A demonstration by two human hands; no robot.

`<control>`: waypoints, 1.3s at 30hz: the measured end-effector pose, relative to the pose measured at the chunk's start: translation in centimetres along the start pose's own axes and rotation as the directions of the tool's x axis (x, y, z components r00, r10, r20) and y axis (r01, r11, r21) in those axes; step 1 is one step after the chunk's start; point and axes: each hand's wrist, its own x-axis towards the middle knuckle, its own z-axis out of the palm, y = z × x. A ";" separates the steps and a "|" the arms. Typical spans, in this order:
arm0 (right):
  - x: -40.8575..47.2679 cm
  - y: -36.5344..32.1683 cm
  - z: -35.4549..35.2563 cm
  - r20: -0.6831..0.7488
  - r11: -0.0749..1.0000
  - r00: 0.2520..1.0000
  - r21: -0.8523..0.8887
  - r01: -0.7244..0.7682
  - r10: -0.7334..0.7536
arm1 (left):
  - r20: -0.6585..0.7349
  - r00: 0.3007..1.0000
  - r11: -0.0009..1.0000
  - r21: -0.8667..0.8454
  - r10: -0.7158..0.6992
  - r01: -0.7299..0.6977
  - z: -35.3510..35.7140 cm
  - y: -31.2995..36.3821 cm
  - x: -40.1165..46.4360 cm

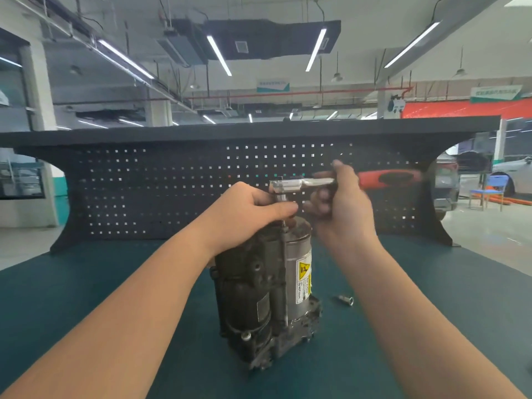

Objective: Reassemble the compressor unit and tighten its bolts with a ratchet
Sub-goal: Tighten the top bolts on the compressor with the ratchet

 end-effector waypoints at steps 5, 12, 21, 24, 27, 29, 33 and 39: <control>-1.7 -0.5 0.3 0.414 0.579 0.717 -0.424 0.697 -0.561 | -0.014 1.000 1.000 0.021 -0.017 0.018 0.0 -0.1 -0.1; -1.9 -0.1 0.3 0.187 0.675 0.771 -0.388 0.628 -0.609 | 0.009 1.000 1.000 0.009 -0.028 0.028 0.3 0.4 0.3; -1.7 -0.5 0.2 0.465 0.299 0.563 -0.525 0.797 -0.683 | -0.008 1.000 0.997 0.083 0.006 -0.006 0.8 0.3 0.6; -2.1 -0.1 -0.2 0.701 -0.003 0.248 -0.336 0.942 -0.668 | -0.027 1.000 0.991 0.135 -0.001 0.004 1.0 0.4 0.7; -1.3 -0.4 -0.1 0.201 0.675 0.739 -0.306 0.671 -0.643 | -0.024 0.999 0.999 0.045 -0.028 0.030 0.5 -0.2 0.7; -0.3 -0.6 -0.1 -0.018 0.985 0.985 -0.034 0.172 -0.172 | -0.018 0.999 0.997 0.066 -0.034 0.035 0.5 -0.2 0.6; -0.9 -1.1 0.0 0.120 0.827 0.860 -0.234 0.511 -0.497 | -0.018 1.000 0.999 0.046 -0.021 0.022 0.9 0.3 0.9; -2.3 0.4 0.8 0.495 -0.034 0.291 -0.548 0.835 -0.819 | -0.036 0.999 0.993 0.114 -0.019 0.023 0.9 0.5 0.7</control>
